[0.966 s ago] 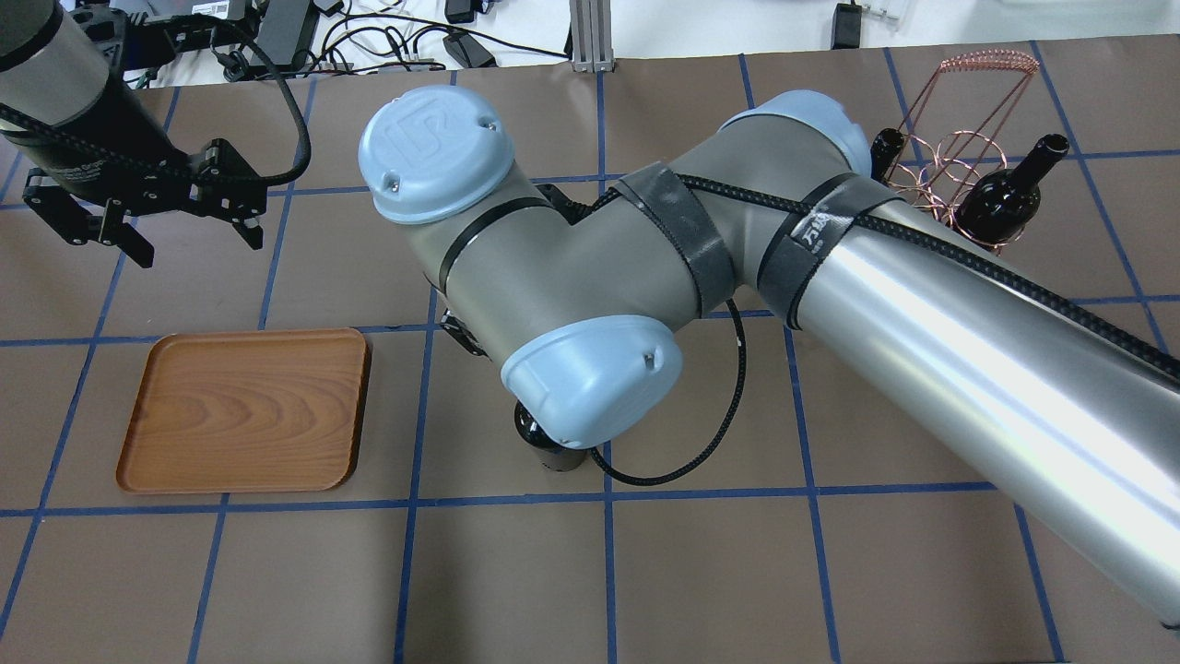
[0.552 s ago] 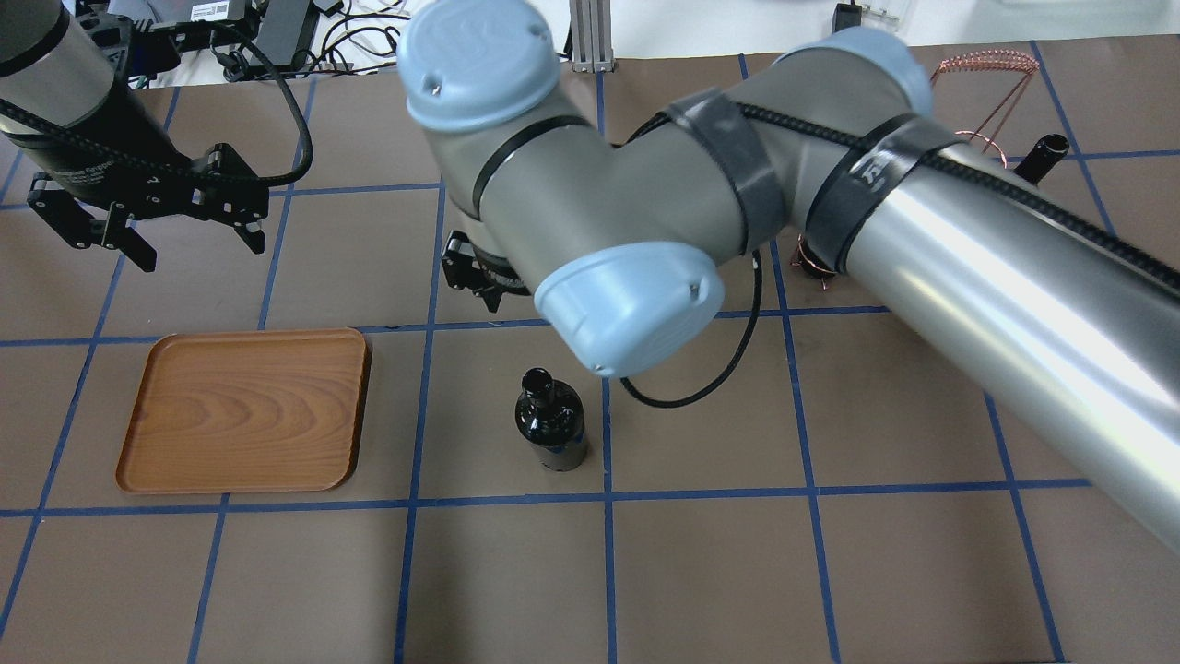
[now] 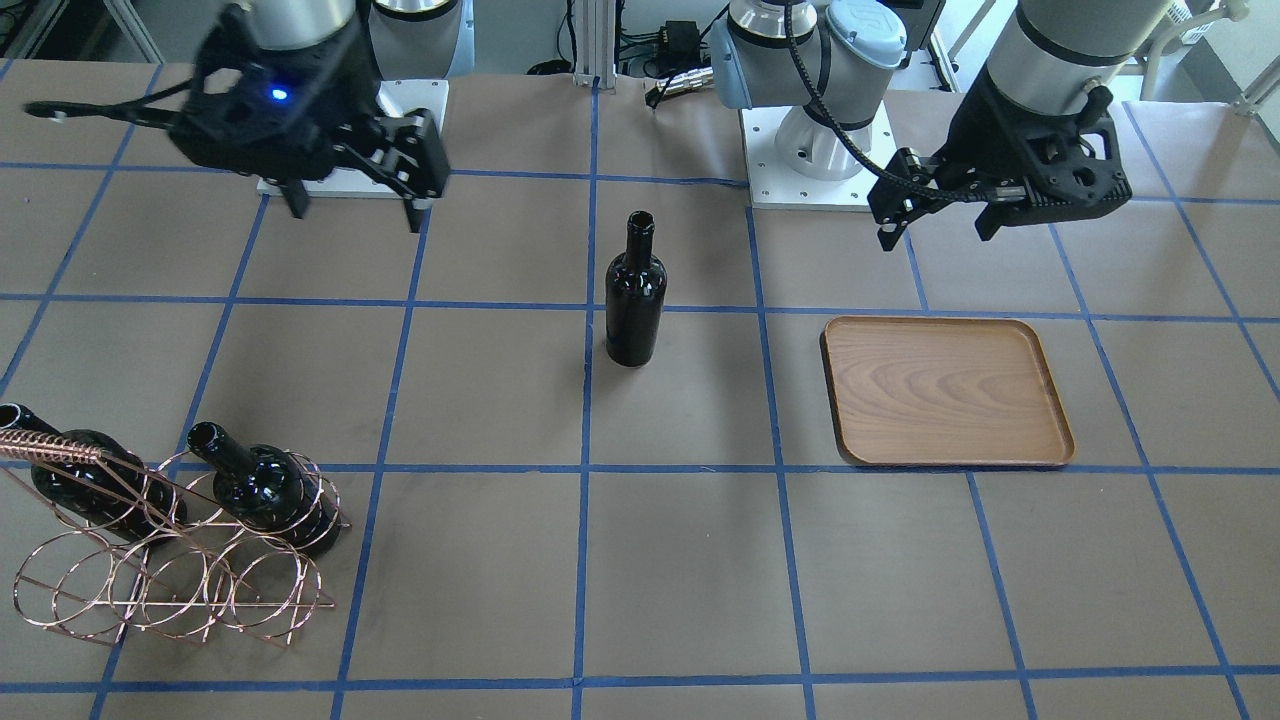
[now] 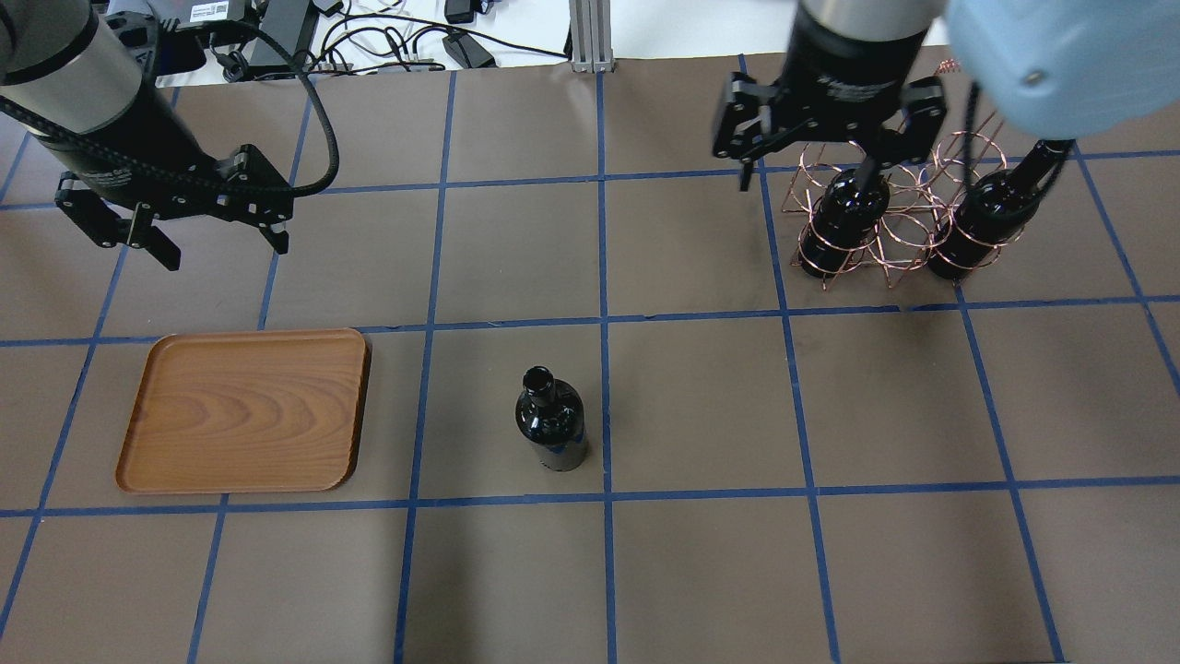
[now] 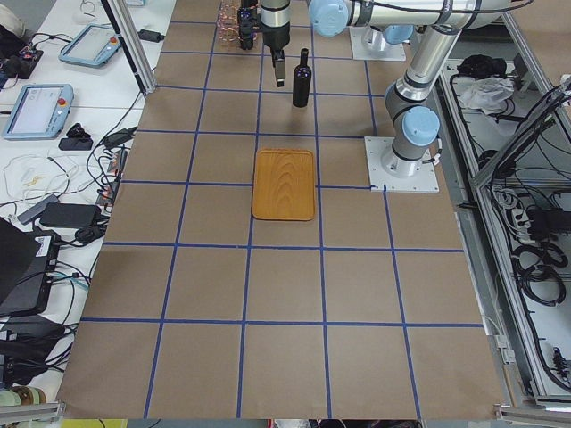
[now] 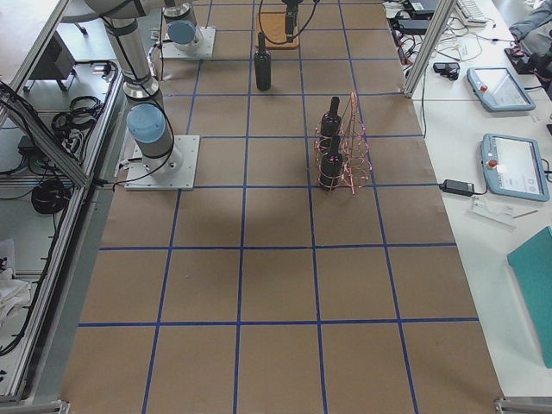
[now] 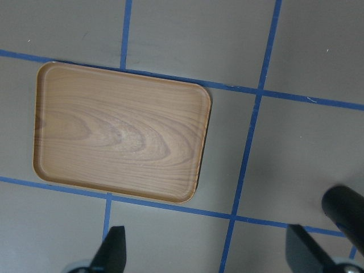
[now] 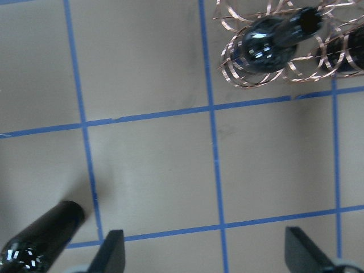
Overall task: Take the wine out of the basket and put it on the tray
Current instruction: 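Release the bottle and raise the right gripper while the left gripper approaches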
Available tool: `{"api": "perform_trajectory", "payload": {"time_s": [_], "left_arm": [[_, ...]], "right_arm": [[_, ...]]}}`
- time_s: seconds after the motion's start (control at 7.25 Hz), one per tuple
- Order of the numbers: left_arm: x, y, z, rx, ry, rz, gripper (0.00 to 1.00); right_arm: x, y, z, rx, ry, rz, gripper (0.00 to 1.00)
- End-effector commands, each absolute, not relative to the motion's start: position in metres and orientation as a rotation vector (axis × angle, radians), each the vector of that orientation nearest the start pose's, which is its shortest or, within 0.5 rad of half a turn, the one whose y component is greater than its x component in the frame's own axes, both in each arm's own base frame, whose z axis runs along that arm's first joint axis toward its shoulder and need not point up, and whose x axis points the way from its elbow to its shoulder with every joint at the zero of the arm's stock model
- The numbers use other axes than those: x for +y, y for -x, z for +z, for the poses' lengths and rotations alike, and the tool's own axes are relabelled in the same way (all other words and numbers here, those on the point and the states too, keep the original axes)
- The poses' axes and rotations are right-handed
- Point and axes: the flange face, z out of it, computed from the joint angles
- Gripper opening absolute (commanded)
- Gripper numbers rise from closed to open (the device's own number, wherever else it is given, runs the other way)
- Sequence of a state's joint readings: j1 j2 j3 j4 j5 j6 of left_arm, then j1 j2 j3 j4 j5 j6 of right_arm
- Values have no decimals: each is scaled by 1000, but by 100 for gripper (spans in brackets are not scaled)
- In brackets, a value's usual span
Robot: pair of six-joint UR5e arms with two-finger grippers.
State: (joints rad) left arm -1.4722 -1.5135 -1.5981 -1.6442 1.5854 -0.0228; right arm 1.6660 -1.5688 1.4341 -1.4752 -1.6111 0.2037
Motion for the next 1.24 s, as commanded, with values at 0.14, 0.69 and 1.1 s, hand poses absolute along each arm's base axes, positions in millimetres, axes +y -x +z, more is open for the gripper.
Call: {"api": "perform_trajectory", "payload": {"time_s": [0.14,0.69,1.1], "left_arm": [[-450,185,489,3138,-23,80,100],[-436,271,461,3147,-184,99,99],[-424,299,402,3159,-201,184,97]], "right_arm": [[-451,-129,556,3270,-175,-49,100],[-487,-141,549,3155,-119,-280,100],[-485,-164,542,3166,57,-264,100]]}}
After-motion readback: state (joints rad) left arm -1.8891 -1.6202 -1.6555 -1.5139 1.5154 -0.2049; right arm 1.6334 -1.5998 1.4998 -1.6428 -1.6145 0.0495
